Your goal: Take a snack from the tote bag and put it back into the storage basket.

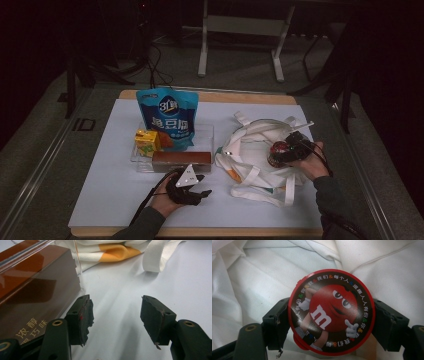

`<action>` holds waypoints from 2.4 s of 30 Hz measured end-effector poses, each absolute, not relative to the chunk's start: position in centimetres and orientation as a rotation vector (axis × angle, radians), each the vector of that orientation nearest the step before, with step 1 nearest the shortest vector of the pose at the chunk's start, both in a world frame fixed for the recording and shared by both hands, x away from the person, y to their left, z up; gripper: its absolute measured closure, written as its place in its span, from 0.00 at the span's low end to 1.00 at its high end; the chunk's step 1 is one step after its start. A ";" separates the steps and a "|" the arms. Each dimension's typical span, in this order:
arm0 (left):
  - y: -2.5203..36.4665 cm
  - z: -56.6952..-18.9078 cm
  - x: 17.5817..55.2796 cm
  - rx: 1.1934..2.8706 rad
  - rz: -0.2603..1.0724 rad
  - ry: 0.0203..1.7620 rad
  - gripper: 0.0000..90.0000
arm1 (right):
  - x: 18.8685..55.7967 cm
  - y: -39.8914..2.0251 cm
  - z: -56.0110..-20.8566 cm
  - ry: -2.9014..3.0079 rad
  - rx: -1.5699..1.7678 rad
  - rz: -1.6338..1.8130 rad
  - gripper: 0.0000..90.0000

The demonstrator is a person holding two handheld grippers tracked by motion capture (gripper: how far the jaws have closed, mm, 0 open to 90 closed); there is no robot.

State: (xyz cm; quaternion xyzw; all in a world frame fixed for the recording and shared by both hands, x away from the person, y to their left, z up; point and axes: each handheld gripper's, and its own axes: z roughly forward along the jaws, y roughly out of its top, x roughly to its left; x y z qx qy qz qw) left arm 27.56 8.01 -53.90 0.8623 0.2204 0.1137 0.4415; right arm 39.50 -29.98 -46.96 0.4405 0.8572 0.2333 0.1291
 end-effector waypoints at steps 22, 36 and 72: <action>8.0 -53.9 27.6 2.141 0.280 0.548 0.46 | 39.3 -29.7 -47.0 2.471 1.307 0.654 0.28; 8.0 -53.9 27.6 2.141 0.281 0.549 0.46 | 38.6 -29.4 -45.7 2.466 1.267 0.684 0.28; 8.0 -53.9 27.6 2.142 0.281 0.548 0.46 | 37.0 -25.1 -40.5 2.526 1.039 0.808 0.28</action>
